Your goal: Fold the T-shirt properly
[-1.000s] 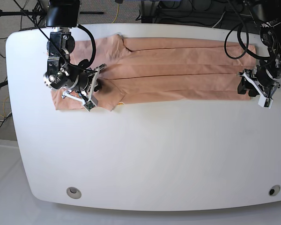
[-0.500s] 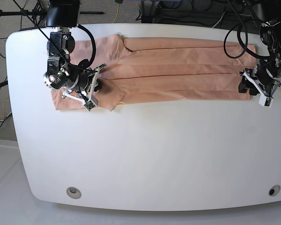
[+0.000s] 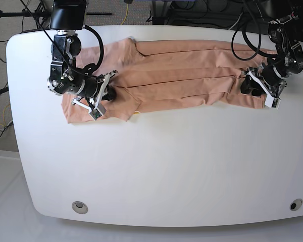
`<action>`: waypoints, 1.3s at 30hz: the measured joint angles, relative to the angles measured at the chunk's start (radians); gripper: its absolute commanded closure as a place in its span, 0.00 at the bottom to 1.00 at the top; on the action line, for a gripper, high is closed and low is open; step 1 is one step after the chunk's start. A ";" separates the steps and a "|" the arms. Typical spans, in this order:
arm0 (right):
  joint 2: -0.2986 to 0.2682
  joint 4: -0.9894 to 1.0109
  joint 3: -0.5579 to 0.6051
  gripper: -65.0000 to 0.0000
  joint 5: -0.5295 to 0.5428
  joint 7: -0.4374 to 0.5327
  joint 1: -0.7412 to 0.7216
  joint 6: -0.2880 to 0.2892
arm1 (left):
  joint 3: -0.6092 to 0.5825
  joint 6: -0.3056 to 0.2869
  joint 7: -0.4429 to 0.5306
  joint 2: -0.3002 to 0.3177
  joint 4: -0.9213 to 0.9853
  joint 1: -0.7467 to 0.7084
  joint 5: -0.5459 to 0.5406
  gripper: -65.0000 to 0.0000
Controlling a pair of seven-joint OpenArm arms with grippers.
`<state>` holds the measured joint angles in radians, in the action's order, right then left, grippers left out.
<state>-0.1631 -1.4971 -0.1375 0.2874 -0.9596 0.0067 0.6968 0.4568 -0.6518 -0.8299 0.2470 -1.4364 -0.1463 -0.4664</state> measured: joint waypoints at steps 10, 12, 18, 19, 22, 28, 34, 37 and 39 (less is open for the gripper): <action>0.005 -0.023 0.005 1.00 0.001 -0.006 0.006 -0.001 | 0.005 0.001 -0.018 0.009 -0.001 0.003 0.002 0.61; 0.006 -0.035 0.007 1.00 -0.011 -0.014 0.009 -0.001 | 0.005 0.001 -0.018 0.009 -0.001 0.002 -0.002 0.67; 0.005 -0.043 0.008 1.00 -0.018 -0.020 0.011 0.000 | 0.010 0.014 -0.018 0.009 0.000 0.000 0.014 1.00; 0.005 -0.042 0.008 1.00 -0.018 -0.020 0.011 0.000 | 0.010 0.015 -0.018 0.009 0.000 -0.001 0.019 1.00; 0.003 -0.041 0.004 1.00 -0.018 -0.020 0.011 0.000 | 0.010 0.014 -0.011 0.009 0.000 -0.001 0.048 1.00; 0.011 -0.018 -0.060 1.00 0.005 -0.017 0.013 0.004 | 0.015 0.004 0.015 -0.021 -0.005 0.009 0.142 1.00; 0.011 0.038 -0.107 1.00 0.013 0.015 0.000 0.020 | 0.015 0.003 0.044 -0.039 -0.009 0.016 0.203 1.00; 0.013 0.064 -0.123 1.00 -0.014 0.038 -0.017 0.029 | 0.015 0.004 0.072 -0.045 -0.009 0.015 0.220 1.00; 0.016 0.076 -0.125 1.00 -0.050 0.072 -0.025 0.028 | 0.015 0.005 0.088 -0.048 -0.009 0.014 0.226 1.00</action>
<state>-0.1471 -1.4212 -0.2626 0.2378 -0.8879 -0.0181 0.7246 0.4721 -0.6472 -0.7418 0.1986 -1.4456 -0.1326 -0.2401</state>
